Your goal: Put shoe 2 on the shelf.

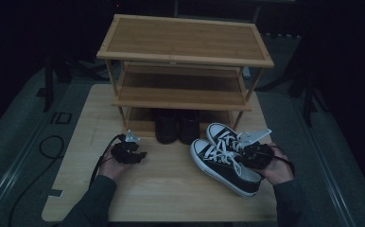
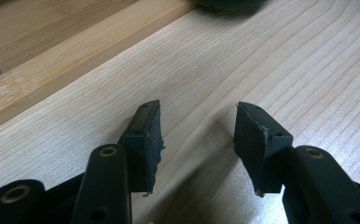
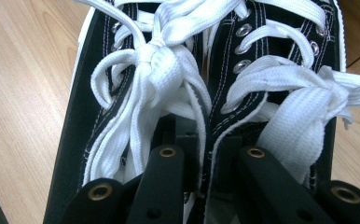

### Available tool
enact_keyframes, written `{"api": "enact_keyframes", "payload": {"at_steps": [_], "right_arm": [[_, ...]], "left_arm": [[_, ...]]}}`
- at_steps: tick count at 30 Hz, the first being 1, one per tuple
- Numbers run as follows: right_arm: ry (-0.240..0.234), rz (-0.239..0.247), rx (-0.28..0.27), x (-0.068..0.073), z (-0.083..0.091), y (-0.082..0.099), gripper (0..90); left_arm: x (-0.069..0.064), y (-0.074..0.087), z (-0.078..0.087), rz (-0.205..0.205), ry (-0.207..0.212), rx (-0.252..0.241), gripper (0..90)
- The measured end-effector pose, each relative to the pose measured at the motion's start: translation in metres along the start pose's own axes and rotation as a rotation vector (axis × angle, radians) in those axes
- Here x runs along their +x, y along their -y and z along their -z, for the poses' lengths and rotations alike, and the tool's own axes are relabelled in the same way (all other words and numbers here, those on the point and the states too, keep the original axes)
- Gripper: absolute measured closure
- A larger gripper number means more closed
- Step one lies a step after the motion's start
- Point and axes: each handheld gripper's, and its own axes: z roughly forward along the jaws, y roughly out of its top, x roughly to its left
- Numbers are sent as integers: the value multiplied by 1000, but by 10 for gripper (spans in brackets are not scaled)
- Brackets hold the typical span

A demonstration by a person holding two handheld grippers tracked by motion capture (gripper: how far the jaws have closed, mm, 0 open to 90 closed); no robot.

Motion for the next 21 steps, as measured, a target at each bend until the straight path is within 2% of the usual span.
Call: {"api": "enact_keyframes", "payload": {"at_steps": [5, 13, 21], "right_arm": [[-28, 27, 3, -3, 2, -6, 841], [-43, 74, -4, -9, 12, -18, 840], [-83, 144, -21, -11, 24, -27, 839]], "left_arm": [[0, 0, 0, 0, -1, 1, 520], [0, 0, 0, 0, 1, 1, 520], [0, 0, 0, -1, 1, 1, 521]]}}
